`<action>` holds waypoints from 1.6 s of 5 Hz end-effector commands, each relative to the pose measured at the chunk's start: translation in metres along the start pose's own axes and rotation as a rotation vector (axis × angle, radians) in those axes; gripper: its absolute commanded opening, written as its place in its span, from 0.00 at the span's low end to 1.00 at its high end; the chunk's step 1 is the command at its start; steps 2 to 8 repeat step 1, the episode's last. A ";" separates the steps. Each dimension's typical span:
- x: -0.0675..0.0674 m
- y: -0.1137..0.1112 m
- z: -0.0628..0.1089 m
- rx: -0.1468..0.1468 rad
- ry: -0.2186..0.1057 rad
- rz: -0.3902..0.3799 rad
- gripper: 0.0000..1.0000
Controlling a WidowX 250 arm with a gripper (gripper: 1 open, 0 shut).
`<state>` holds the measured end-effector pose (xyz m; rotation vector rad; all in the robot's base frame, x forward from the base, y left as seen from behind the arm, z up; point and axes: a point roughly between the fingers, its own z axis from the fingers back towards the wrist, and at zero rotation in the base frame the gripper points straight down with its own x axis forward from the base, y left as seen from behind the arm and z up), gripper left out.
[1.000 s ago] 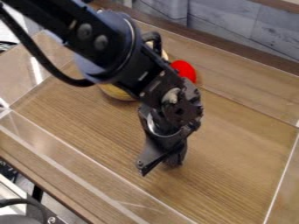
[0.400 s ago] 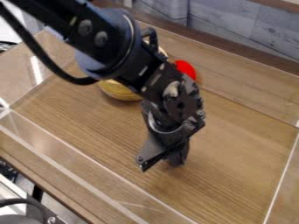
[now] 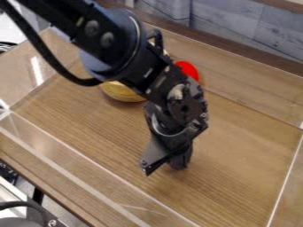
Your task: Remove the green stick from the brown bowl and put it on the table
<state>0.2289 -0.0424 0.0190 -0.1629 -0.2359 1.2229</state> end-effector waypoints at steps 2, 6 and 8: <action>0.007 -0.004 0.006 -0.026 -0.011 0.039 0.00; 0.007 -0.004 0.006 -0.026 -0.011 0.039 0.00; 0.007 -0.004 0.006 -0.026 -0.011 0.039 0.00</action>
